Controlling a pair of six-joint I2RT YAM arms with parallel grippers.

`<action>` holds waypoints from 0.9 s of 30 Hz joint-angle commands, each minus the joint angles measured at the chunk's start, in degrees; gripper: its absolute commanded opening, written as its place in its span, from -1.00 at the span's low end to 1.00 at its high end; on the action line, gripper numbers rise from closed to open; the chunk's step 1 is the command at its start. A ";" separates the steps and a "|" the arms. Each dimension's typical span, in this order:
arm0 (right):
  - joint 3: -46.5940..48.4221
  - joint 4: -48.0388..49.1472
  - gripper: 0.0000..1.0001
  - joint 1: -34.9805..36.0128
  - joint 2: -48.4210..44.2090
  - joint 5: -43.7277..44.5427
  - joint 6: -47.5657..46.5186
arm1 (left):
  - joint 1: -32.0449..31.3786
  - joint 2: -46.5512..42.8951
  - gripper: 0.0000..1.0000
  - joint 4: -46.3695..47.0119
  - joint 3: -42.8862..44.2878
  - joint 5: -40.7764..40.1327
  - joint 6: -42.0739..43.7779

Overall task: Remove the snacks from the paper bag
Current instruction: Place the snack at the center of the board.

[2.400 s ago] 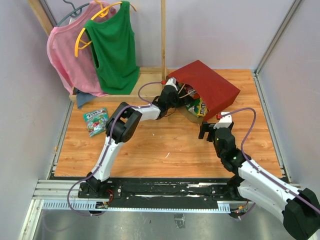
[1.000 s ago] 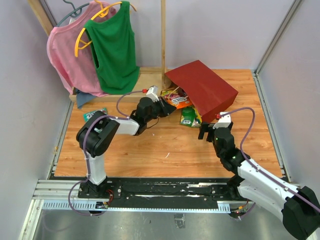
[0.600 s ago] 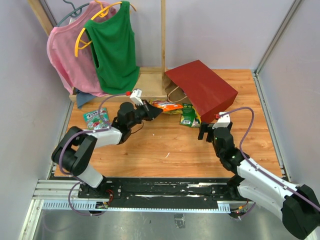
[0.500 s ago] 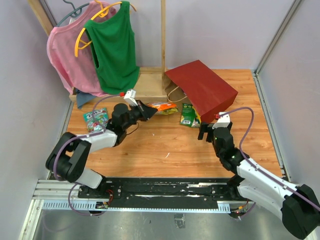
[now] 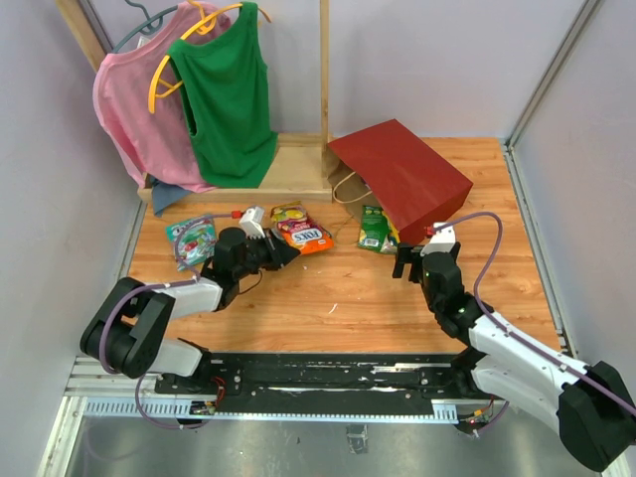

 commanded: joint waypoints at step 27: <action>1.16 2.21 0.93 0.66 2.58 -2.20 0.53 | 0.04 -15.55 0.93 -18.99 -3.33 -10.06 1.94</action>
